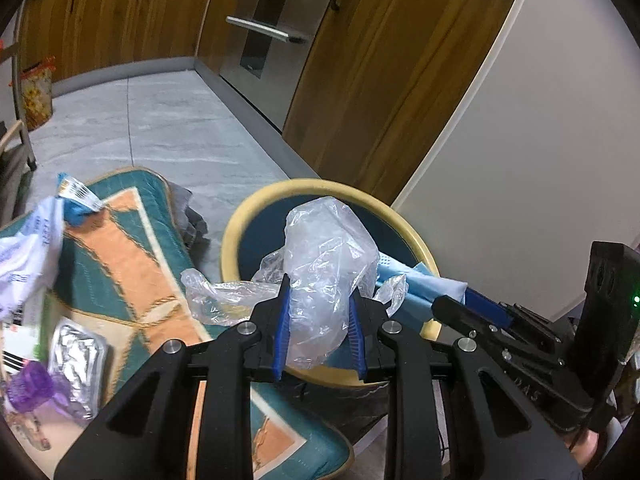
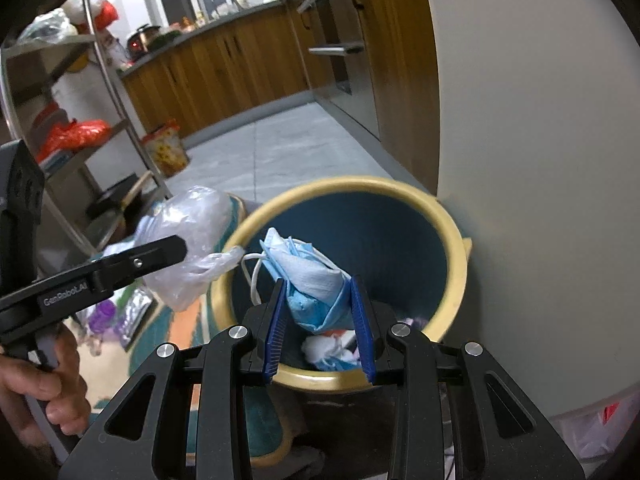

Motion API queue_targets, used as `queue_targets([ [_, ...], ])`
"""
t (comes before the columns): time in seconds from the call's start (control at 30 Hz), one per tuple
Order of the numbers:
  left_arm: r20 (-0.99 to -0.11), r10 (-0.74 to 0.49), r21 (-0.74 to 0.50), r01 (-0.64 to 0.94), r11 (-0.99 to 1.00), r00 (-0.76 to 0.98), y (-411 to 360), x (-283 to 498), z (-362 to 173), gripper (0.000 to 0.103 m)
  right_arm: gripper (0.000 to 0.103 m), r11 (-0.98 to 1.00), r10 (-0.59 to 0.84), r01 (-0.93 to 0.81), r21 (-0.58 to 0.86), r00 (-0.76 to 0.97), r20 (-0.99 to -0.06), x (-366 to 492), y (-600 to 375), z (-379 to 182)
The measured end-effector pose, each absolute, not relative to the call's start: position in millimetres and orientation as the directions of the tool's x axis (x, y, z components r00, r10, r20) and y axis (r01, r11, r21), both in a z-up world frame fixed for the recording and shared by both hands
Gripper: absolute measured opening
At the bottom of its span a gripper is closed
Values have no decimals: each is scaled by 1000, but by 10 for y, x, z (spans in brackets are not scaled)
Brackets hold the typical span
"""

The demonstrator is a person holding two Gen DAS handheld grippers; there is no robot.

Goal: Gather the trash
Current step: 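Open both grippers to drop the plastic bag and mask into the bin, then move both grippers back over the trash on the cushion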

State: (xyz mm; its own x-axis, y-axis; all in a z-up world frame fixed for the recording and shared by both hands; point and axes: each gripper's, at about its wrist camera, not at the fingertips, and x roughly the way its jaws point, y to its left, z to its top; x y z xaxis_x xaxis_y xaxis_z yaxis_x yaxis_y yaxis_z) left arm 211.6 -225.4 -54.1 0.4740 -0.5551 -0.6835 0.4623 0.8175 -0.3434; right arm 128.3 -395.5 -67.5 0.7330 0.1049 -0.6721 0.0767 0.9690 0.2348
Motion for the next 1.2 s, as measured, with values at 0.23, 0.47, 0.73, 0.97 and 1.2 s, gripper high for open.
queue_targets([
  [0.23, -697, -580, -384, 464, 798, 421, -2390, 2199, -743, 24, 33, 966, 102, 101, 236, 695, -712, 1335, -3957, -818],
  [0.47, -707, -583, -393, 463, 794, 400, -2440, 2257, -865, 24, 33, 964, 121, 95, 250, 679, -724, 1394, -3942, -865],
  [0.73, -705, -578, -390, 457, 800, 411, -2429, 2273, -874, 29, 39, 960, 133, 99, 263, 666, -734, 1412, -3933, -893],
  [0.97, -681, -585, -392, 455, 800, 441, -2386, 2248, -766, 46, 45, 956, 138, 101, 274, 672, -728, 1402, -3951, -883],
  [1.2, -650, -590, -409, 434, 803, 480, -2231, 2236, -585, 59, 56, 939, 168, 107, 327, 686, -708, 1380, -3987, -836],
])
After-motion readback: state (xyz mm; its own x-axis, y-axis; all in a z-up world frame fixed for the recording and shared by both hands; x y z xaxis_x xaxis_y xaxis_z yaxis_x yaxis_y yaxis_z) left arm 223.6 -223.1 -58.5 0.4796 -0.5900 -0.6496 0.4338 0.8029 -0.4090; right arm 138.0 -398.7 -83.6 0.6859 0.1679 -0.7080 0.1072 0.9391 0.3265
